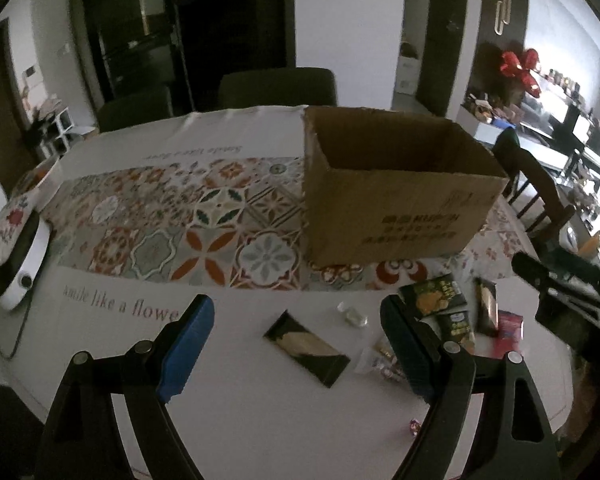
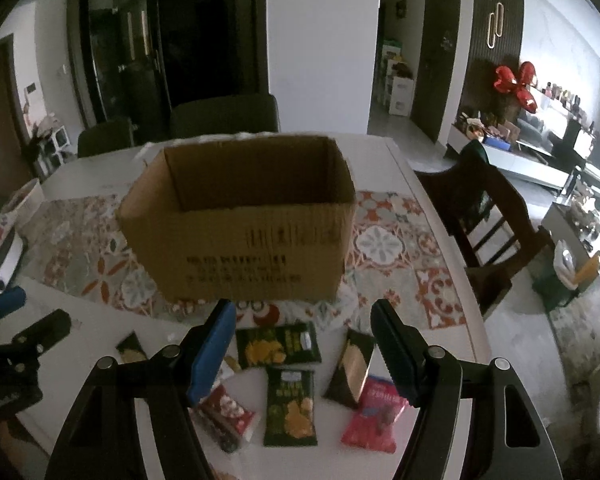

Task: Organize snacks
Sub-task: 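Move both tools back toward the remaining snacks on the table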

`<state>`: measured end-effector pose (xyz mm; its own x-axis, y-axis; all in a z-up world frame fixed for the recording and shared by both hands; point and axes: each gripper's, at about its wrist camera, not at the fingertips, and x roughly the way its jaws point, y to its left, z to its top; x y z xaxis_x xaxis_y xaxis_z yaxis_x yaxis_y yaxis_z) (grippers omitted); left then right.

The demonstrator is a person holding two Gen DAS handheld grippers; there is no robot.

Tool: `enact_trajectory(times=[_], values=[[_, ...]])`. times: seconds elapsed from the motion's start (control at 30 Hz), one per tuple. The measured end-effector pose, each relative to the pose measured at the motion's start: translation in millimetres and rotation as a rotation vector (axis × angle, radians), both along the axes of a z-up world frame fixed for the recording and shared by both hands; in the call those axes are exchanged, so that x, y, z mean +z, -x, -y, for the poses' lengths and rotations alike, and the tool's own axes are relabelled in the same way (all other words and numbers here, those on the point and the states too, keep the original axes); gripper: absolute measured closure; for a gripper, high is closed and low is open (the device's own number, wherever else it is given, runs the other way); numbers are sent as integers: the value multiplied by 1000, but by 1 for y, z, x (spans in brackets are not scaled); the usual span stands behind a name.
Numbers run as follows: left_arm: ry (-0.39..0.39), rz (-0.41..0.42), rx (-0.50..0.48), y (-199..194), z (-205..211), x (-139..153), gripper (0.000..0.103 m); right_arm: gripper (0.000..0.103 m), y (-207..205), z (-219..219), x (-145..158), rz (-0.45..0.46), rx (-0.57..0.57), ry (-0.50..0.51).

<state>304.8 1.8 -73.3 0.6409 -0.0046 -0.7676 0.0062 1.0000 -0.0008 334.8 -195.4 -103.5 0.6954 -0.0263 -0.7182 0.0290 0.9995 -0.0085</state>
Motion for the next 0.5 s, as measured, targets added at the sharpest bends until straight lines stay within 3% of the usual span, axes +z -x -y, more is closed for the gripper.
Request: enact_trajectory(times=[0.5], values=[[17, -57, 86, 10, -7, -51, 20, 33, 15, -1, -59, -87, -48, -66]])
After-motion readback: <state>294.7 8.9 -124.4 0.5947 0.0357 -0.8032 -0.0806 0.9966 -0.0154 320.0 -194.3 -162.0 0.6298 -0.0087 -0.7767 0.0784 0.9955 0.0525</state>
